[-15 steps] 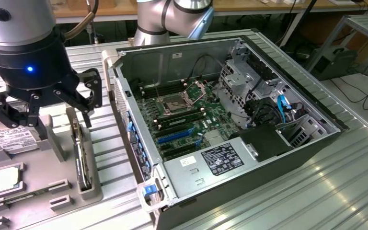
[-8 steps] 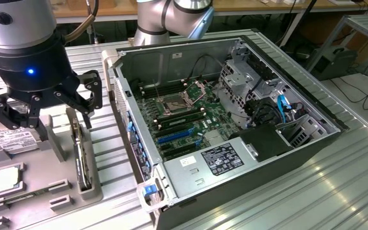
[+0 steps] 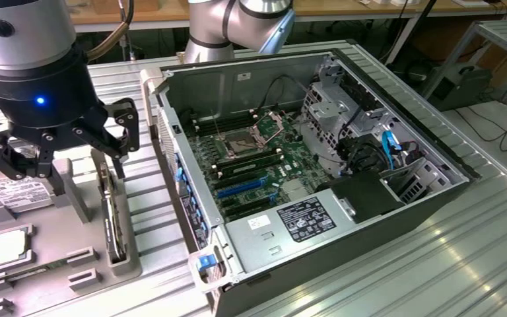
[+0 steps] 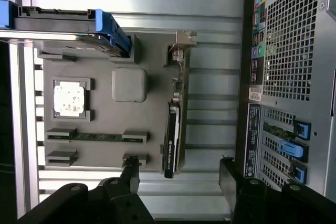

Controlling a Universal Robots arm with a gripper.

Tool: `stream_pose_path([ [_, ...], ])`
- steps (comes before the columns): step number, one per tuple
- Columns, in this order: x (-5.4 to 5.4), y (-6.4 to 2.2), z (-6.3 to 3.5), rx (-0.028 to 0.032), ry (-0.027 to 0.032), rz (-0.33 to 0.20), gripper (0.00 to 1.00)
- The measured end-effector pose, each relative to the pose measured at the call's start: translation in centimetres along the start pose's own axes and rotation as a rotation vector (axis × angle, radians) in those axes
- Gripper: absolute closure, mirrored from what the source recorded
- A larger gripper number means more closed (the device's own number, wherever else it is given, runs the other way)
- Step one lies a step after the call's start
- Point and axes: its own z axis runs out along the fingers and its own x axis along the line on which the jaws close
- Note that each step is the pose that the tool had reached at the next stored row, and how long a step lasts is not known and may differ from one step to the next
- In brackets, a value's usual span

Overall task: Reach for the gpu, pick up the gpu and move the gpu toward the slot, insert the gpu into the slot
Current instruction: 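Pick up the gpu and move the gpu toward the slot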

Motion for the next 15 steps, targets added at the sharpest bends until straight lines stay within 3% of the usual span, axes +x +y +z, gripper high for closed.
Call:
stream_pose_path([
  [15, 0.2, 0.25, 1.22, 0.0009, 0.0014, 0.037, 0.28],
])
